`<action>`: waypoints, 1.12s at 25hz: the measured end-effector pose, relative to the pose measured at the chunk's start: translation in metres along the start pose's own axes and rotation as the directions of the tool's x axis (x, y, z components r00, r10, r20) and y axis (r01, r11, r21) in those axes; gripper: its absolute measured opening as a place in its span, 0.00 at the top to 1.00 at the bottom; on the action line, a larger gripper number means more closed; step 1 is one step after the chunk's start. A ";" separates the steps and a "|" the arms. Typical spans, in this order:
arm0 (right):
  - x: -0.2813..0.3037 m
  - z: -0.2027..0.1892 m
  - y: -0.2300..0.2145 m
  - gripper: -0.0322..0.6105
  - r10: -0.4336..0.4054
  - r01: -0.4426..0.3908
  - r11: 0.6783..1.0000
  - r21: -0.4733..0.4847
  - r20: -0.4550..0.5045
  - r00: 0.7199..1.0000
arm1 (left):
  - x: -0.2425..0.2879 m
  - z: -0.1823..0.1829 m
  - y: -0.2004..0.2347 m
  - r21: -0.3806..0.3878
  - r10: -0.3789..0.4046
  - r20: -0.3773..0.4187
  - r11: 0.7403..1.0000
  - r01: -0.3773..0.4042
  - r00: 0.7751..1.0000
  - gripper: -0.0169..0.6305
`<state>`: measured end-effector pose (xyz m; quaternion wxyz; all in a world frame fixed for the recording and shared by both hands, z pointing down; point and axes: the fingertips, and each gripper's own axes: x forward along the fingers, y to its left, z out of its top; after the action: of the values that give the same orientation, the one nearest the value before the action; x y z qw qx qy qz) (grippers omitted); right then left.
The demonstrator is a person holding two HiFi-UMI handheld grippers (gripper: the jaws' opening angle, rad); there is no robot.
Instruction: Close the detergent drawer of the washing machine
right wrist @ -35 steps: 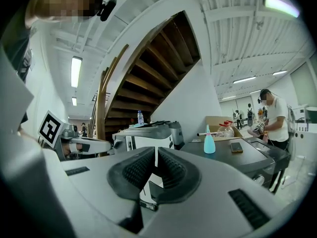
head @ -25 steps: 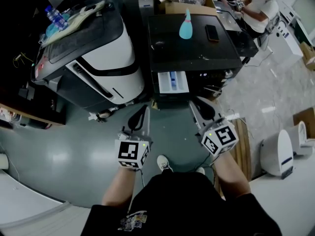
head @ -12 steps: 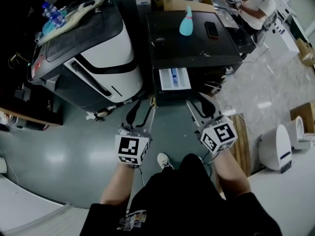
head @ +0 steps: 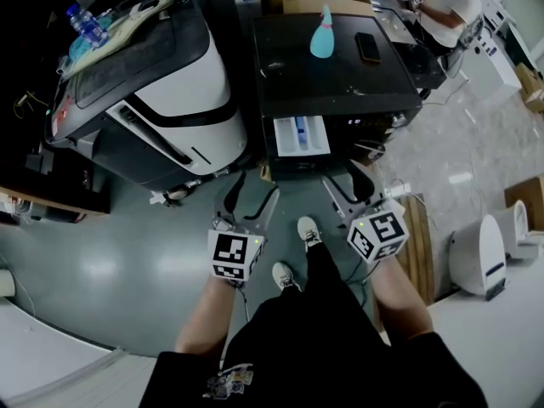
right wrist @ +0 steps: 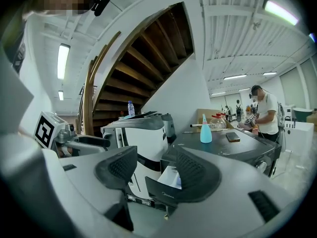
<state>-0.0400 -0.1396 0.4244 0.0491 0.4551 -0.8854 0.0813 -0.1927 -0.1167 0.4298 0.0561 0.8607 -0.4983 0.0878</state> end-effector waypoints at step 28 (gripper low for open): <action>0.067 -0.130 -0.097 0.58 -0.015 0.053 0.990 0.134 -0.274 0.962 | 0.124 -0.130 0.032 -0.133 -0.010 -0.262 0.991 -0.026 0.965 0.55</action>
<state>0.0016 -0.2246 0.5722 0.1397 0.4571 -0.8543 0.2043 -0.1722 -0.2138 0.5827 0.1793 0.8338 -0.4948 0.1668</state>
